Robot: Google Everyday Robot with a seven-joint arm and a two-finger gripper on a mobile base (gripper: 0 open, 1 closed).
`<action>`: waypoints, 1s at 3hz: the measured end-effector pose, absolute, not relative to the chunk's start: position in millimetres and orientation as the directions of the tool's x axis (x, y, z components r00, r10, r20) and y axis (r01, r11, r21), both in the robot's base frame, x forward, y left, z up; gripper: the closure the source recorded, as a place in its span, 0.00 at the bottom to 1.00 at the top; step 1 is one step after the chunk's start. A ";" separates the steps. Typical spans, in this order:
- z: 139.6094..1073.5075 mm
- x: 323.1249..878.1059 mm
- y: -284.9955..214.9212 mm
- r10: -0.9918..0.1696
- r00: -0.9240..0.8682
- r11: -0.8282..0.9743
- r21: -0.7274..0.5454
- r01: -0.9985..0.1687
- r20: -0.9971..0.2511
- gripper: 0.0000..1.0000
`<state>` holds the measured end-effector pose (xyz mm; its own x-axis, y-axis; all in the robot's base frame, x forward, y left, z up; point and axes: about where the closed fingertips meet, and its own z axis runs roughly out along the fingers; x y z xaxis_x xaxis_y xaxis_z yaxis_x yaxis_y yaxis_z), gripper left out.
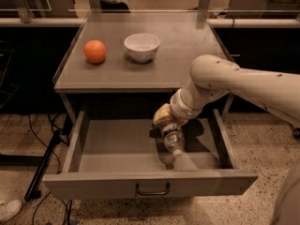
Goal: Place water bottle into top drawer
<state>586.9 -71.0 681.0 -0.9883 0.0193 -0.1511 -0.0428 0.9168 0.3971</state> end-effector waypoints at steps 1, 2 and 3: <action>673.6 592.9 -76.1 0.038 -0.989 0.919 0.394 -0.021 -0.140 1.00; 668.5 586.8 -70.5 0.059 -0.989 0.926 0.379 0.002 -0.139 1.00; 654.5 580.4 -69.3 0.109 -0.982 0.936 0.348 0.048 -0.156 1.00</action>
Offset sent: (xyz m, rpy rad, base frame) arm -0.0126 0.0037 -0.0215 -0.0448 0.0240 -0.0884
